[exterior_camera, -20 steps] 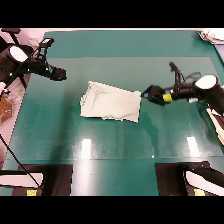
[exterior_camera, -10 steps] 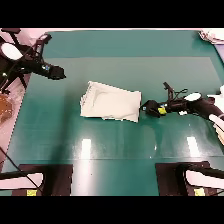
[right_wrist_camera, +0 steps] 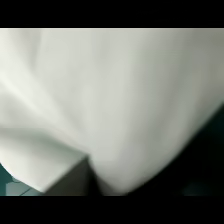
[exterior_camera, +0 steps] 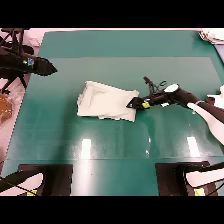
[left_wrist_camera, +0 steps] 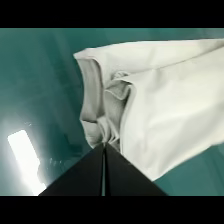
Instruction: Fold the shirts.
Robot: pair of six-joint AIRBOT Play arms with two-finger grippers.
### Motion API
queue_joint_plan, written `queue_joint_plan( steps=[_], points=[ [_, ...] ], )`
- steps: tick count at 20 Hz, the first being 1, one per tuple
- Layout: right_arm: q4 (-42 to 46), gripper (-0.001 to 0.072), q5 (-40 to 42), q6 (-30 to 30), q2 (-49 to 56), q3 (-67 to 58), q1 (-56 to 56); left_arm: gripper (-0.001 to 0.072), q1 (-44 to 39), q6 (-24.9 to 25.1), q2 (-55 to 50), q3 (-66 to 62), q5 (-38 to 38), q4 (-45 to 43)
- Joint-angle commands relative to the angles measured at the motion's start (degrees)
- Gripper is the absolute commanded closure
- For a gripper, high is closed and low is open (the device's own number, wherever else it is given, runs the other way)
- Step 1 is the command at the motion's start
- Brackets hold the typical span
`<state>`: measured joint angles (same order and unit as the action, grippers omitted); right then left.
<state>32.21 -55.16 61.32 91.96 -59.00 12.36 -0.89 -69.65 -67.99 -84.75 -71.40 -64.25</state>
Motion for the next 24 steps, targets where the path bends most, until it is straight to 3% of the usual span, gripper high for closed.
queue_joint_plan(
  steps=[1, 4, 8, 13, 18, 21, 24],
  points=[
    [-1.29, 0.0688, -0.28, 0.83, 2.08, -6.67, 3.56, 0.0681, -0.02, -1.33, 1.22, 0.02, -4.28, -0.04],
    [-1.22, 0.0689, -0.22, 2.03, -0.72, -13.73, 2.78, 0.0680, -0.02, -2.58, 1.22, 0.00, -7.61, 0.33],
    [-1.11, 0.0688, 0.83, 8.39, -4.96, -27.21, -6.03, 0.0680, -0.02, -3.89, 1.22, 0.00, -11.54, 5.14],
    [-0.85, 0.0689, 0.94, 20.22, -5.40, -41.55, -26.34, 0.0680, -0.02, -4.68, 1.22, 0.00, -13.62, 13.92],
    [-0.66, 0.0689, 0.55, 30.36, -5.40, -44.94, -47.45, 0.0681, -0.02, -6.95, 1.22, 0.00, -16.06, 14.14],
    [0.61, 0.0689, -7.98, 31.82, -5.33, -44.81, -57.59, 0.0681, -0.02, -7.58, 1.22, 0.00, -17.00, 14.14],
    [10.12, 0.0689, -19.93, 32.33, -5.38, -44.83, -64.37, 0.0681, -0.02, -8.04, 1.22, 0.00, -16.22, 14.14]
  ],
)
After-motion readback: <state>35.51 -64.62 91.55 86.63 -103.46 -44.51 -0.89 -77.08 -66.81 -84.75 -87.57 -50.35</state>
